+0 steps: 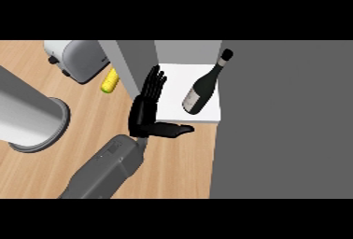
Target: Pick up the wine, place it into the cabinet and close the cabinet
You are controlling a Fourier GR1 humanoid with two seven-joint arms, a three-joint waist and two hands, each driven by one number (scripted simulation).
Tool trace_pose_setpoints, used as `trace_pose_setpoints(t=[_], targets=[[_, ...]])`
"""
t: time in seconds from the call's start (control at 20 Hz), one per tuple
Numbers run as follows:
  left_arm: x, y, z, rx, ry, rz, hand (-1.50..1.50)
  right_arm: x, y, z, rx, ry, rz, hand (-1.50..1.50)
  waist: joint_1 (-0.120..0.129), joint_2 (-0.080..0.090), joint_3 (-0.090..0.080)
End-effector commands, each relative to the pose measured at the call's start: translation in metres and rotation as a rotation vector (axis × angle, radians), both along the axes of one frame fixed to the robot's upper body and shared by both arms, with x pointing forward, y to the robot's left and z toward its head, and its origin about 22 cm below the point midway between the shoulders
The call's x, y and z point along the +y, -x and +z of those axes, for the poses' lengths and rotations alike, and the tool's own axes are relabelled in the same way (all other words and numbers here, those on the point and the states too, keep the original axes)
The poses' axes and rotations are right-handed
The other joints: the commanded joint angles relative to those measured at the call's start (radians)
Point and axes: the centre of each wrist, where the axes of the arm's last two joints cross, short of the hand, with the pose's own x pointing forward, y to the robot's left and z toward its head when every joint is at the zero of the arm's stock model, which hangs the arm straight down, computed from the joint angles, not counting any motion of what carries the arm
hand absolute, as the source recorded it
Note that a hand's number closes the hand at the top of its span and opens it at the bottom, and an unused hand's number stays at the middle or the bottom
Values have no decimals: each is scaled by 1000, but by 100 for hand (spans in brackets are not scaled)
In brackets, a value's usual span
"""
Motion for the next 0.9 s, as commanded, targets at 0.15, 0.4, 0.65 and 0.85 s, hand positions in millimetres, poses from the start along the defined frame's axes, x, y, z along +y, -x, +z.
trace_pose_setpoints(t=[0.15,0.4,0.65,0.85], targets=[[6,65,46,5,38,-72,-150,4,-6,7,1,0,24,-150,-2,2,1],[28,108,60,11,27,-72,-150,6,2,-8,-10,-2,7,-150,-14,6,0],[43,133,77,-22,44,-48,-150,5,8,0,2,89,71,150,-19,7,0],[55,144,72,-31,24,10,-150,8,7,4,7,240,201,150,-13,6,0]])
